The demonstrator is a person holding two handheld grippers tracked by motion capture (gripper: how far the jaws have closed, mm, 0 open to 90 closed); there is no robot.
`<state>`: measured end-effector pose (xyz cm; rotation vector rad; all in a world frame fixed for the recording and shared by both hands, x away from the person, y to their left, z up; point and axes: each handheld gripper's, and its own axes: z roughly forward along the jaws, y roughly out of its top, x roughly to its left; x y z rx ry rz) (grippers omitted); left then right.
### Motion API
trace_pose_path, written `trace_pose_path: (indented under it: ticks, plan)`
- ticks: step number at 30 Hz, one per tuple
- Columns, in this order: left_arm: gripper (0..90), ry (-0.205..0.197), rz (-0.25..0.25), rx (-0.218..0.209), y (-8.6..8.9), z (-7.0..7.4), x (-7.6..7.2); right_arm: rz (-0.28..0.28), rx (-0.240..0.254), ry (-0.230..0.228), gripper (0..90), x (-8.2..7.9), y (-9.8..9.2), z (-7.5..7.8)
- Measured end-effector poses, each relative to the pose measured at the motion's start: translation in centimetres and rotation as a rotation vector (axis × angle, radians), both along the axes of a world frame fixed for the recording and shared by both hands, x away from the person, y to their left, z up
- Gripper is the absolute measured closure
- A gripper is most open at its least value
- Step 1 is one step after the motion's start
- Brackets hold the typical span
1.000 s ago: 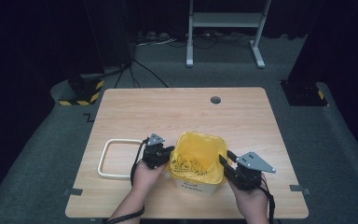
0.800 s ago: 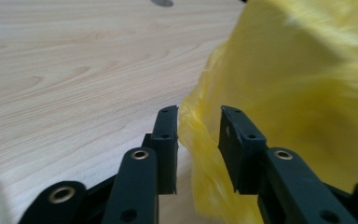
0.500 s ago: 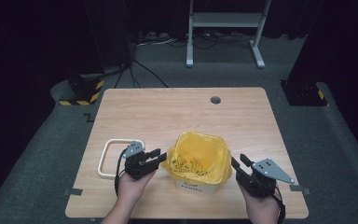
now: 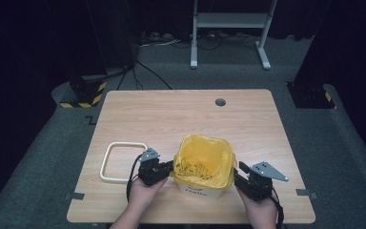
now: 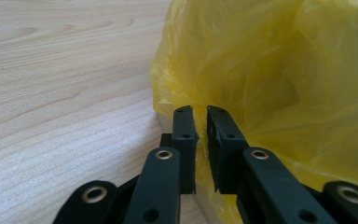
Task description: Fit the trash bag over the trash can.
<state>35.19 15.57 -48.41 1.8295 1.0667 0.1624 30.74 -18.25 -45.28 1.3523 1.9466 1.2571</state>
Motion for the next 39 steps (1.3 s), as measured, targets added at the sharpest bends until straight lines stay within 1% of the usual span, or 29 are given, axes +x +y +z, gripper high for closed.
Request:
trace_pose_path:
  ticks: [1, 3, 4, 5, 8, 10, 11, 14, 18, 20, 24, 27, 28, 29, 31, 32, 34, 35, 37, 39]
  plan:
    - [84.4, 0.000, -0.004, 0.004, 0.0, -0.1, 0.0, 0.002, -0.009, 0.017, 65.2, 0.2, 0.1, -0.2]
    - [87.1, -0.006, -0.006, 0.018, -0.2, -0.1, -0.1, 0.030, -0.018, 0.059, 81.6, 0.6, 0.3, -0.7]
    - [88.0, -0.012, -0.007, 0.027, -0.2, 0.0, -0.2, 0.030, -0.027, 0.056, 86.9, 0.6, 0.4, -0.7]
    - [88.5, -0.019, -0.007, 0.033, -0.2, 0.1, -0.2, 0.026, -0.034, 0.051, 89.7, 0.5, 0.4, -0.5]
    - [89.1, -0.031, -0.004, 0.043, 0.0, 0.3, -0.4, 0.017, -0.039, 0.020, 90.0, 0.3, 0.1, 0.2]
    - [89.4, -0.026, -0.004, 0.047, 0.0, 0.2, -0.4, 0.011, -0.045, 0.010, 90.0, 0.3, -0.1, 0.4]
    - [89.4, -0.031, -0.007, 0.060, 0.0, 0.2, -0.4, 0.006, -0.049, 0.013, 90.0, 0.3, -0.3, 0.3]
    - [89.5, -0.028, -0.024, 0.086, -0.3, 0.1, -0.5, 0.000, -0.065, 0.030, 90.0, 0.4, -0.6, -0.1]
    - [89.6, -0.044, -0.047, 0.159, -0.5, 0.0, -0.8, 0.004, -0.082, 0.044, 90.0, 0.6, -0.6, -0.6]
    - [89.6, -0.049, -0.053, 0.175, -0.5, 0.0, -0.8, 0.011, -0.100, 0.053, 90.0, 0.7, -0.5, -0.9]
    - [89.6, -0.056, -0.056, 0.200, -0.4, 0.0, -0.9, 0.021, -0.127, 0.087, 90.0, 0.9, -0.2, -1.6]
    - [89.6, -0.067, -0.060, 0.222, -0.4, 0.1, -1.0, 0.019, -0.132, 0.104, 90.0, 1.2, -0.2, -2.0]
    - [89.6, -0.065, -0.061, 0.221, -0.5, 0.1, -1.0, 0.019, -0.135, 0.108, 90.0, 1.3, -0.3, -2.1]
    - [89.7, -0.069, -0.067, 0.232, -0.6, 0.0, -1.1, 0.018, -0.138, 0.114, 90.0, 1.3, -0.3, -2.2]
    - [89.6, -0.073, -0.073, 0.239, -0.7, 0.0, -1.1, 0.024, -0.144, 0.136, 90.0, 1.6, -0.3, -2.6]
    - [89.6, -0.073, -0.071, 0.243, -0.8, 0.0, -1.1, 0.026, -0.152, 0.148, 90.0, 1.7, -0.3, -2.8]
    - [89.5, -0.074, -0.075, 0.243, -1.0, -0.1, -1.1, 0.026, -0.164, 0.159, 90.0, 1.8, -0.2, -3.2]
    - [89.4, -0.077, -0.080, 0.248, -1.0, -0.1, -1.1, 0.025, -0.178, 0.166, 90.0, 1.9, -0.2, -3.5]
    - [89.4, -0.082, -0.087, 0.267, -1.2, -0.2, -1.2, 0.021, -0.190, 0.182, 90.0, 2.2, -0.3, -4.0]
    - [89.6, -0.090, -0.095, 0.309, -1.5, -0.3, -1.3, 0.016, -0.198, 0.200, 90.0, 2.5, -0.3, -4.4]
